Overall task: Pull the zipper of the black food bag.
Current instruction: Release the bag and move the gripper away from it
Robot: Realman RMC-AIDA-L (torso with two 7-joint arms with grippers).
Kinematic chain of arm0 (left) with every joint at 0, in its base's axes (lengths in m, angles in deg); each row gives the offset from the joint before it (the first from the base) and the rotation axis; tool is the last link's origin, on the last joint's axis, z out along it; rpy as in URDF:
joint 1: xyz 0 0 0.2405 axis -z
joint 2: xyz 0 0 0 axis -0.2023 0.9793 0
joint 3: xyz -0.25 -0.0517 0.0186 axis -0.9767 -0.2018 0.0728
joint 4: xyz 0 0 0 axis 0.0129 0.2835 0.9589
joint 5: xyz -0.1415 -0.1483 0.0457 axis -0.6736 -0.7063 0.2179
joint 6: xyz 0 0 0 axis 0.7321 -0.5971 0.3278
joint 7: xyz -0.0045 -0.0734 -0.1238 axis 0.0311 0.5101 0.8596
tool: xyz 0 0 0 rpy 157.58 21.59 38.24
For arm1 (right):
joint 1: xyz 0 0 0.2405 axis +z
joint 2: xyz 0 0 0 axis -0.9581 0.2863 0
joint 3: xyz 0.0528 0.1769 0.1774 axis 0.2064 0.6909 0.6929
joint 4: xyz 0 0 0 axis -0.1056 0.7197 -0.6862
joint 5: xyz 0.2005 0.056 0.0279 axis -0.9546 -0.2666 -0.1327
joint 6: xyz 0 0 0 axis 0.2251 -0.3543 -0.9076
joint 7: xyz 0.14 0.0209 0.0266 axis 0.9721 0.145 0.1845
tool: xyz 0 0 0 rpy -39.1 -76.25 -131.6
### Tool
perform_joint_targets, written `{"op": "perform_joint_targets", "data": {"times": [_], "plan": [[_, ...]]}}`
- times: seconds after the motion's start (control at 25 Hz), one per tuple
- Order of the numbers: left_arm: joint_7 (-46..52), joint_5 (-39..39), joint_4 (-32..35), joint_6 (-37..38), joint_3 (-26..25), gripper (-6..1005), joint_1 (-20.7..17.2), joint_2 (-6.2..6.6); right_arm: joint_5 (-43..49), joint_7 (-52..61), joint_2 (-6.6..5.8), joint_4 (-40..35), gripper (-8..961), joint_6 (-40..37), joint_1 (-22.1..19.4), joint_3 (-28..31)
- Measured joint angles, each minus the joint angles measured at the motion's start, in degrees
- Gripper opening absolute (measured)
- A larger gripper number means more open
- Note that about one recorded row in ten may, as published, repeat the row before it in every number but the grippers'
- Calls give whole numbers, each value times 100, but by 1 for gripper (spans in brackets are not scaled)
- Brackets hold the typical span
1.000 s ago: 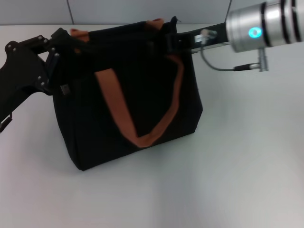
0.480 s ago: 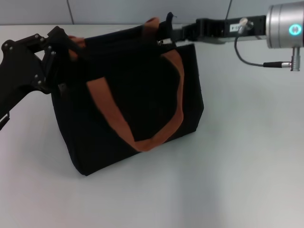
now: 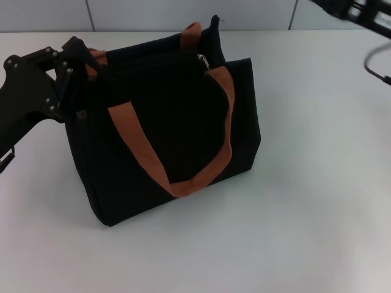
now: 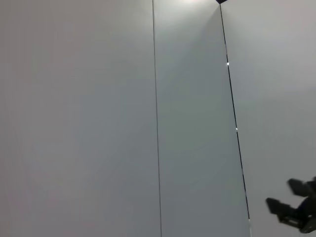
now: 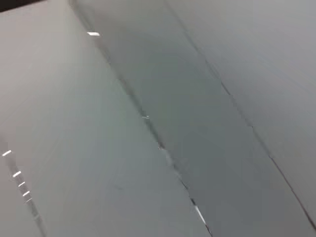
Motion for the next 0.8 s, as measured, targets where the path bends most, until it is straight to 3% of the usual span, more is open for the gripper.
{"op": "perform_joint_targets", "data": {"times": [0.16, 0.4, 0.64, 0.76, 0.8], "plan": [[54, 0, -10, 4, 1, 127, -1, 9, -28, -1727, -84, 627, 327, -1138, -98, 364], [338, 22, 24, -17, 3, 130, -30, 33, 591, -3419, -215, 1049, 573, -2702, -417, 338], [757, 53, 153, -32, 6, 133, -133, 72, 1745, -3814, -198, 1081, 654, -2934, -481, 333], [935, 62, 167, -76, 7, 134, -165, 114, 2323, -4082, -122, 1141, 655, -2775, -497, 355], [1027, 74, 168, -100, 22, 135, -177, 145, 2633, -4301, -46, 1207, 656, -2531, -517, 348]]}}
